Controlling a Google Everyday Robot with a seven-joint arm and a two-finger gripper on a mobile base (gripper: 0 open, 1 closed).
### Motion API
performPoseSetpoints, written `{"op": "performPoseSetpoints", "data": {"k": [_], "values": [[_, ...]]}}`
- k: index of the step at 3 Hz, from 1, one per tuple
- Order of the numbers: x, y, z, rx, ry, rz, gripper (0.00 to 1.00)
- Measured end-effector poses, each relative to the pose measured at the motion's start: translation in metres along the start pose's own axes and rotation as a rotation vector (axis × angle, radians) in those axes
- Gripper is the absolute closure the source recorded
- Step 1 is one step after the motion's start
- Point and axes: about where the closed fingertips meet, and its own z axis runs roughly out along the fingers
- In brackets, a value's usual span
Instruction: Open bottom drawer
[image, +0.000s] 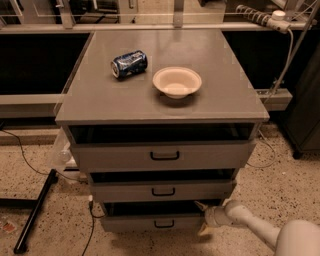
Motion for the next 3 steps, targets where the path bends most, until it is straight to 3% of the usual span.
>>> {"op": "performPoseSetpoints", "data": {"k": [1,2,3], "values": [[0.0,0.0,0.0,0.0,0.0,0.0,0.42],[-0.004,0.018,-0.017,0.009,-0.001,-0.009,0.65],[-0.005,0.054,-0.041,0.001,-0.004,-0.006,0.88]]}}
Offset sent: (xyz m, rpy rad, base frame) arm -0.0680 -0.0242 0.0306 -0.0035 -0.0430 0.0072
